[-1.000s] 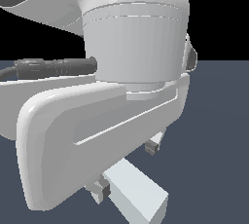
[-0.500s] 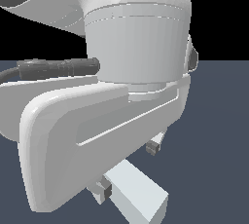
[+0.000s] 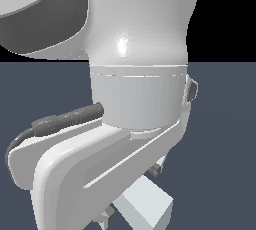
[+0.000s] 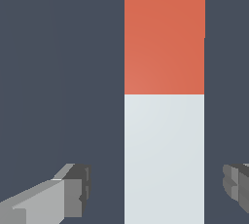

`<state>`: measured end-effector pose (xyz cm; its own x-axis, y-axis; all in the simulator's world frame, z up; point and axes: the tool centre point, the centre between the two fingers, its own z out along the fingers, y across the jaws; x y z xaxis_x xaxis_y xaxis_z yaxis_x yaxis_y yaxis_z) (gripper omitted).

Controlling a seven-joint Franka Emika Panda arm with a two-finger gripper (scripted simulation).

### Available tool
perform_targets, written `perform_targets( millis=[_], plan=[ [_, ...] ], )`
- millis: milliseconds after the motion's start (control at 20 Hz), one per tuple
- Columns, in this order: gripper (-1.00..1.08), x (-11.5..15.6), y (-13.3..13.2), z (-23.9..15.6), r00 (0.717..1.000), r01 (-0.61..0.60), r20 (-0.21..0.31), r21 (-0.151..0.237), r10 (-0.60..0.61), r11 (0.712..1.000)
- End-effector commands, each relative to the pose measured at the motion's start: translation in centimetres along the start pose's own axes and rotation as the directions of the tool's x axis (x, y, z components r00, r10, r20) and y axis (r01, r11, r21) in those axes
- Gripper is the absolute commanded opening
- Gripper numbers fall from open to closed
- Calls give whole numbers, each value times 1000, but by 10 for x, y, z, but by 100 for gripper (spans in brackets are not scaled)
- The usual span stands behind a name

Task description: Insert the peg into the horizontal hole in a box.

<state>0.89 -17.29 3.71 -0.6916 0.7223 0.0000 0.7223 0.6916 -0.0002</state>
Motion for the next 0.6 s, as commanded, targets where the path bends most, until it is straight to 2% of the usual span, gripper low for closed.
perform_targets(
  millis=[0,250,300,550],
  plan=[
    [100,0,0,11,1000,0,0,0,0,1000],
    [100,-1,1,17,1000,0,0,0,0,1000],
    [-100,-1,1,17,1000,0,0,0,0,1000],
    [-100,-1,1,17,1000,0,0,0,0,1000]
  ],
)
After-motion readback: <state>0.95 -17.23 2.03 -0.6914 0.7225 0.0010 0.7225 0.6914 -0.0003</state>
